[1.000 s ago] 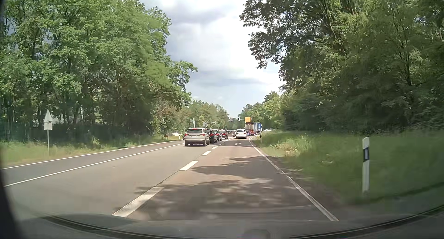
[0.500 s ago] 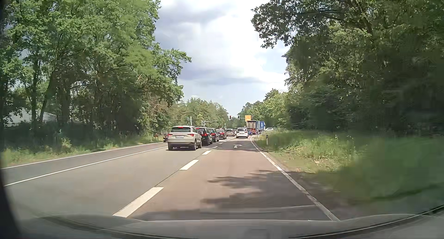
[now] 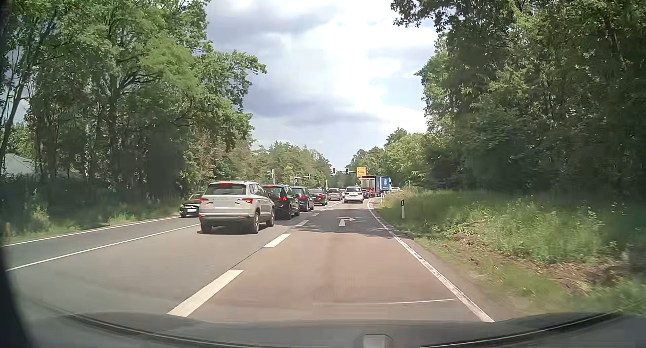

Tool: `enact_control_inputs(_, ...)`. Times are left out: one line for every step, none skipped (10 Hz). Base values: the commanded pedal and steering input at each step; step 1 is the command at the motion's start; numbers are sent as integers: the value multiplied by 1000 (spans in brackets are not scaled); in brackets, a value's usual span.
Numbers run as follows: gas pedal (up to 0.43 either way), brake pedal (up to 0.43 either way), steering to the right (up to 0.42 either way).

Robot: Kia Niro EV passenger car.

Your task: Follow the waypoints while adhering to traffic rules and regulations

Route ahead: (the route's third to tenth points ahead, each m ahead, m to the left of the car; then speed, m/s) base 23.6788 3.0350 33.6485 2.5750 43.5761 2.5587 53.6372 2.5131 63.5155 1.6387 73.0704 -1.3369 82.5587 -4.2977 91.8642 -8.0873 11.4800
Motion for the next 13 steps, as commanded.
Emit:
enact_control_inputs(0, 244, 0)
enact_control_inputs(0, 244, 0)
enact_control_inputs(0, 244, 0)
enact_control_inputs(0, 244, 0)
enact_control_inputs(0, 244, 1)
enact_control_inputs(0, 244, 1)
enact_control_inputs(0, 244, 1)
enact_control_inputs(0, 244, 1)
enact_control_inputs(0, 244, 1)
enact_control_inputs(0, 244, 2)
enact_control_inputs(0, 244, 3)
enact_control_inputs(0, 244, 3)
enact_control_inputs(0, 244, 3)
